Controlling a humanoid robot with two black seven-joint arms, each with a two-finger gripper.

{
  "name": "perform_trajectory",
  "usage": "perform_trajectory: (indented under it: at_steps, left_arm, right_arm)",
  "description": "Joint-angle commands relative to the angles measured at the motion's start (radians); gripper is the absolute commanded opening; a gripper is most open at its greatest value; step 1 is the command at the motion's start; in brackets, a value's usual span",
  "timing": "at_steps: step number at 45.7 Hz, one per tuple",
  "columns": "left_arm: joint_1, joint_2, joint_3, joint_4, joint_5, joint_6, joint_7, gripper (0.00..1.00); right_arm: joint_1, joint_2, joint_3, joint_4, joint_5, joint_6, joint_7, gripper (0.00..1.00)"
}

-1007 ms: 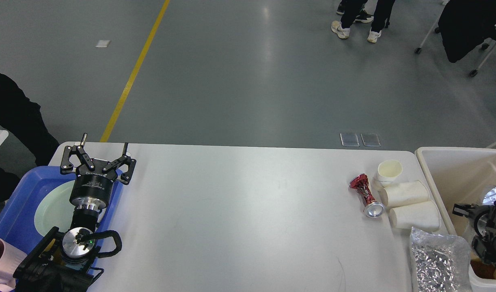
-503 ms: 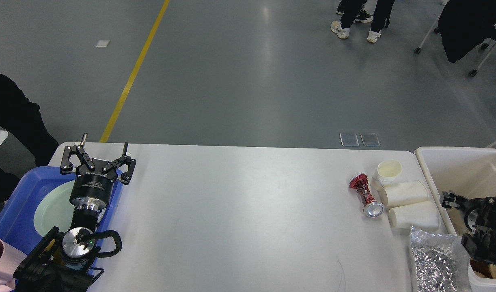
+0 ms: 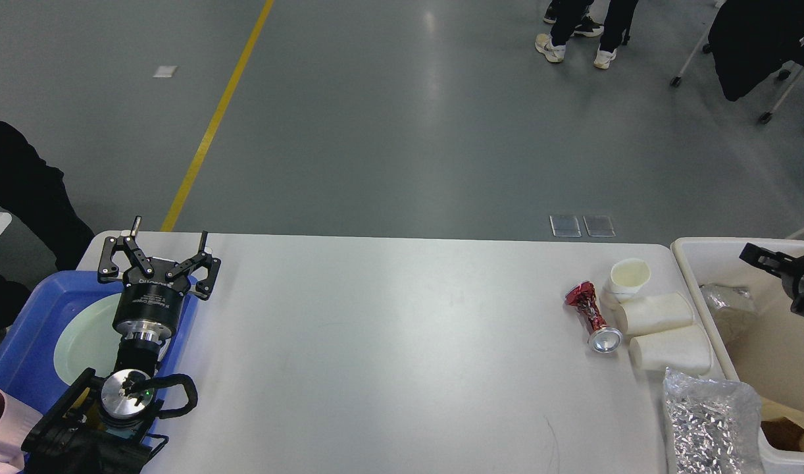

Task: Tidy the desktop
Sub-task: 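Raise the right gripper out of the bin and reposition it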

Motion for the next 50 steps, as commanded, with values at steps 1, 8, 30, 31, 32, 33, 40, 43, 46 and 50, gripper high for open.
perform_trajectory:
  at_steps: [1,8,30,31,32,33,40,43,46,50]
  left_arm:
    - [0.0,0.0,0.0,0.0,0.0,0.0,0.002,0.96]
    - [-0.001,0.0,0.0,0.0,0.0,0.0,0.002,0.96]
    - [-0.001,0.0,0.0,0.0,0.0,0.0,0.002,0.96]
    - [-0.001,0.0,0.0,0.0,0.0,0.0,0.002,0.96]
    - [0.0,0.0,0.0,0.0,0.0,0.0,0.002,0.96]
    - [0.0,0.0,0.0,0.0,0.0,0.0,0.002,0.96]
    - [0.0,0.0,0.0,0.0,0.0,0.0,0.0,0.96]
    - [0.0,0.0,0.0,0.0,0.0,0.0,0.0,0.96]
    - [0.0,0.0,0.0,0.0,0.0,0.0,0.0,0.96]
    - [0.0,0.0,0.0,0.0,0.0,0.0,0.0,0.96]
  right_arm:
    - [0.203,-0.051,-0.013,0.237,0.001,0.029,0.0,1.0]
    - [0.356,-0.031,-0.027,0.371,0.001,0.269,0.0,1.0]
    - [0.922,0.104,-0.114,0.613,0.008,1.032,0.006,1.0]
    - [0.95,0.112,-0.131,0.633,0.008,1.052,0.006,1.0]
    - [0.979,0.121,-0.146,0.652,0.008,1.069,0.006,1.0]
    - [1.011,0.129,-0.157,0.669,0.009,1.084,0.006,1.0]
    - [1.229,0.179,-0.191,0.86,-0.011,1.049,-0.047,0.96]
    - [1.309,0.172,-0.198,0.912,-0.011,1.029,-0.116,0.96]
    - [1.352,0.168,-0.195,0.963,-0.011,1.022,-0.178,0.96]
    - [1.39,0.172,-0.185,1.024,-0.011,1.022,-0.23,0.95]
